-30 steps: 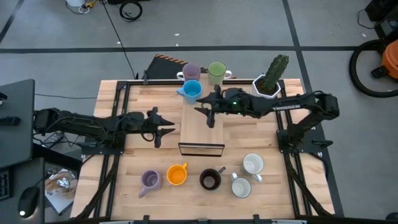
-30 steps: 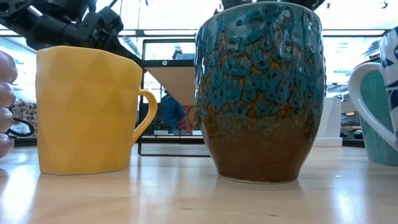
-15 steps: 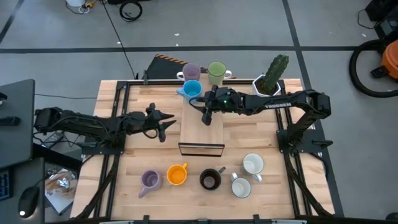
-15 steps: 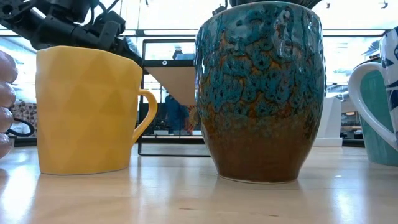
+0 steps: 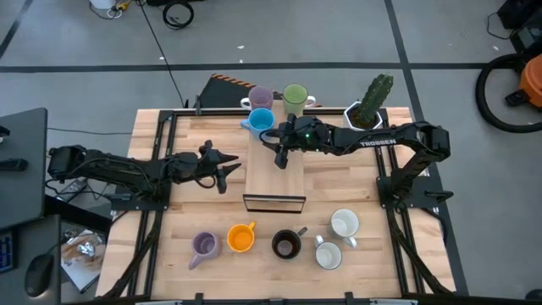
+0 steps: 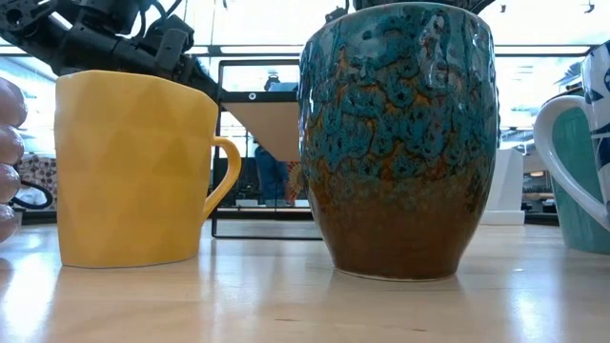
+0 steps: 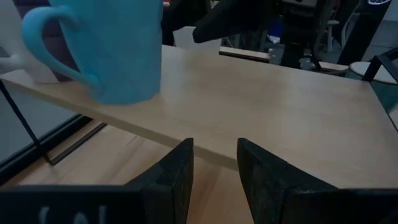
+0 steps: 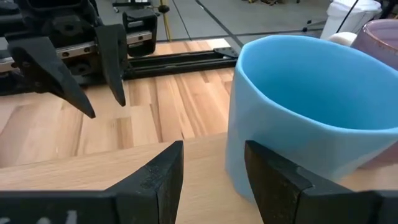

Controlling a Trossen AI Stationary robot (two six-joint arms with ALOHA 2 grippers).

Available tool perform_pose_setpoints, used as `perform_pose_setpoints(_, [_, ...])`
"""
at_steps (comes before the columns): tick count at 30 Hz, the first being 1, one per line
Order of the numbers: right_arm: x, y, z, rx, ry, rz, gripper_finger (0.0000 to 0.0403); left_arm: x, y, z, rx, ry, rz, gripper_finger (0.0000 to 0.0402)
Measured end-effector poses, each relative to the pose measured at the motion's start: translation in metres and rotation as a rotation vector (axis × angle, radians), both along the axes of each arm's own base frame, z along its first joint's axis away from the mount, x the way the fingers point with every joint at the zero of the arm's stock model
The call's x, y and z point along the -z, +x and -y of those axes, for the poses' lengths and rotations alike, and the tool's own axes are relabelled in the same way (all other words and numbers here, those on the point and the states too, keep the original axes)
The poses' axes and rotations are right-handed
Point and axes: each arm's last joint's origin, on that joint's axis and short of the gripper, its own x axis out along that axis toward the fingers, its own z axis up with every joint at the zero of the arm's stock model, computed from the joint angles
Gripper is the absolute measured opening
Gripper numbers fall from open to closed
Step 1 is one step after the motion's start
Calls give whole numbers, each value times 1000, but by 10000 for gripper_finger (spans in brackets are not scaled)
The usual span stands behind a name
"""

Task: Place coffee mugs
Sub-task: Put the light blue mug on the shelf, then put the blue mug on the shelf

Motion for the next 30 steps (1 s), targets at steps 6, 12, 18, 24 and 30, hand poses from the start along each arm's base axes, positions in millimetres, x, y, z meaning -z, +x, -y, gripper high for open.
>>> perform_pose_setpoints(6, [-1,-1,-5,-48,9,-6,176,-1,0,1,46,-1,6,130])
perform_pose_setpoints(12, [-16,-12,-22,-107,-10,-27,176,-11,-5,3,102,34,52,130])
perform_pose_setpoints(18, [-38,-33,-44,-165,-30,-53,176,-12,-6,5,160,52,46,130])
perform_pose_setpoints(24, [-57,-66,-74,-102,-64,-126,176,-16,-15,11,216,75,20,130])
perform_pose_setpoints(30, [-69,-94,-108,-24,-75,-139,176,-26,-27,18,258,120,46,130])
